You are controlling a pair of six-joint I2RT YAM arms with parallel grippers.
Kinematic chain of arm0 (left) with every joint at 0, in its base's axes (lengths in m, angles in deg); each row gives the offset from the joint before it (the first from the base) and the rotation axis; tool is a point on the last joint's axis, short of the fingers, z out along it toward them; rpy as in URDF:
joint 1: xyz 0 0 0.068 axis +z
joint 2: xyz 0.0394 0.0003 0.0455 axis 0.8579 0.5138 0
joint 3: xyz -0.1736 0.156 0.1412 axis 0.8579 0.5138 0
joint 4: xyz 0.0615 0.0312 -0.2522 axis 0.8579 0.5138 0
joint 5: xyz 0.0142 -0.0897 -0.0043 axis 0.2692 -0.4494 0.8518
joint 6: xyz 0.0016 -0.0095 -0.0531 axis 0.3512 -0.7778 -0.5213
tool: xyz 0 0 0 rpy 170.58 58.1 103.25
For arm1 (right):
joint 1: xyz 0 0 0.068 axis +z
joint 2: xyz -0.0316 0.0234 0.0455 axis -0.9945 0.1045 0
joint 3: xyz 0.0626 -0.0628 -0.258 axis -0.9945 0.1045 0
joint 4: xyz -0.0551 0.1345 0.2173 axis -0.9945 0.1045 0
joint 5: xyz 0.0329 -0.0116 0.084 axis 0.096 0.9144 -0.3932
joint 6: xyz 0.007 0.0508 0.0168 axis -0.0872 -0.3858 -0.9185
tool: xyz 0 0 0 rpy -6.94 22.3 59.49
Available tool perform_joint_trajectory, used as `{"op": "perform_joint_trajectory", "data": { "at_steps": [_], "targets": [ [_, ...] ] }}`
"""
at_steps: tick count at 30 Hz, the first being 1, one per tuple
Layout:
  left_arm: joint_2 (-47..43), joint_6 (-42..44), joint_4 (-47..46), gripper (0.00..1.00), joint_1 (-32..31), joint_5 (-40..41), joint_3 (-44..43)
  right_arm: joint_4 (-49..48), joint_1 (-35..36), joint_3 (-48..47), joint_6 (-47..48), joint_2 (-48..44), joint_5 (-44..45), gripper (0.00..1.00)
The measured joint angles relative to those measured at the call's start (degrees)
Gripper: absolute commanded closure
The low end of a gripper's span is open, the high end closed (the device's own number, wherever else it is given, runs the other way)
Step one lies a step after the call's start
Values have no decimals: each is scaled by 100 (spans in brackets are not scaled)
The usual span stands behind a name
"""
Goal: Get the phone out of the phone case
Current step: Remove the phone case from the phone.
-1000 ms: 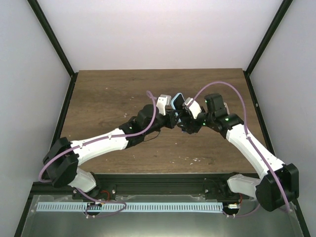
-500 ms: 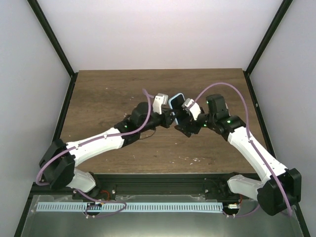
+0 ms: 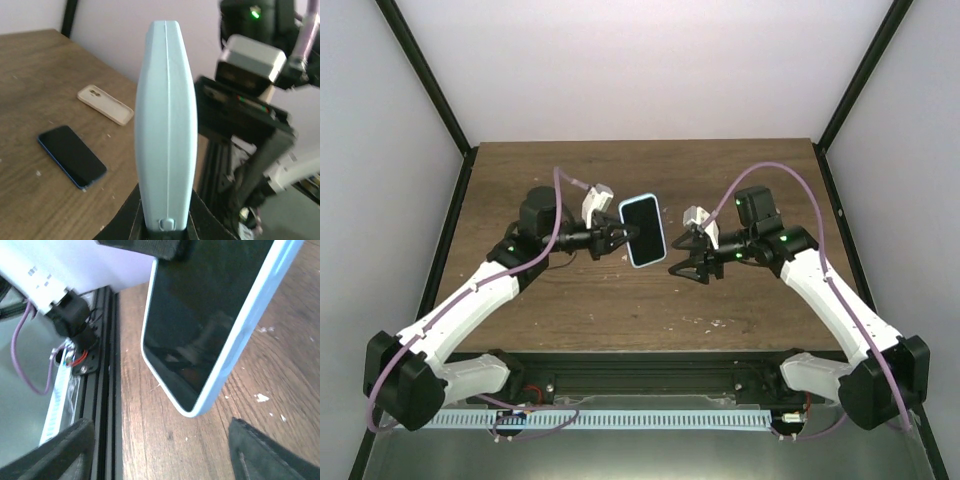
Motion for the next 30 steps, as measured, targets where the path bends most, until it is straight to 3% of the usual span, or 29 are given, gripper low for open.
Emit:
{"op": "perform_joint_trajectory", "data": {
  "at_steps": [3,7,11,16,24,30],
  "targets": [
    [-225,208,7,100,138,-636,382,319,15,-70,343,179,-330,45],
    [-345,356,37,100,140,-1231,575,706,216,-76,758,372,-466,48],
    [-389,391,-74,100,151,-1534,575,811,546,-76,914,341,-463,52],
    [-387,389,-155,100,192,-1840,575,745,813,-79,1023,269,-387,66],
    [-321,293,-232,100,249,-2103,575,743,927,-85,1209,269,-256,77],
    [-168,48,-498,100,341,-2376,575,739,944,-85,1311,149,-103,79]
  ]
}}
